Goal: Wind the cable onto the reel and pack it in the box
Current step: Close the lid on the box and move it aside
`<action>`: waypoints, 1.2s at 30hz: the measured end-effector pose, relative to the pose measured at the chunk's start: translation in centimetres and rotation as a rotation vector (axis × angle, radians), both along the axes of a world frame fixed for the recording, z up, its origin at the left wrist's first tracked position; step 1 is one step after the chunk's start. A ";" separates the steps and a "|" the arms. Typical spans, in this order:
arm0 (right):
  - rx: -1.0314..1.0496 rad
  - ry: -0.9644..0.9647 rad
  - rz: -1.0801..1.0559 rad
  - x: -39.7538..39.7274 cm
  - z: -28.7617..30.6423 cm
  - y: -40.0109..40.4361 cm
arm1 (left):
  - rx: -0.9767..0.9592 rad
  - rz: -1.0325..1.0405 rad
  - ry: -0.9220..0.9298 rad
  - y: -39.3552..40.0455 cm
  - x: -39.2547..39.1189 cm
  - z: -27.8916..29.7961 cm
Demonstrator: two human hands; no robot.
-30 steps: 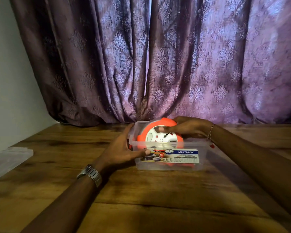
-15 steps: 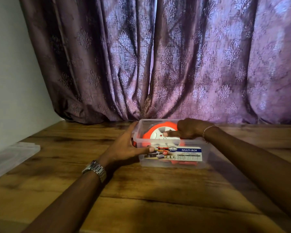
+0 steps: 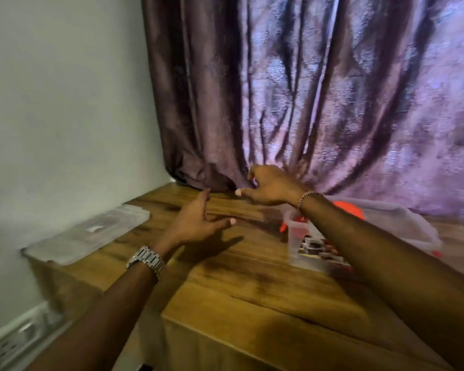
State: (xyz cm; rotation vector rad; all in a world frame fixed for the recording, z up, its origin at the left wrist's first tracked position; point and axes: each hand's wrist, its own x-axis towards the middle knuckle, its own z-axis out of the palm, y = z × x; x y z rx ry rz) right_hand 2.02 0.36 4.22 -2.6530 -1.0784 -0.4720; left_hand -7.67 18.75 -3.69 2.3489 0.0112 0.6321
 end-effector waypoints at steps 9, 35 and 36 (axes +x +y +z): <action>-0.015 0.285 0.250 -1.1 -4.9 17.2 | 0.072 0.526 0.082 12.6 -7.9 -1.8; 0.667 0.654 0.246 1.7 -9.1 28.0 | -0.315 0.845 -0.323 19.3 -11.4 -7.0; 0.733 0.682 0.227 1.6 -8.4 26.9 | -0.337 0.787 -0.358 19.1 -11.2 -6.7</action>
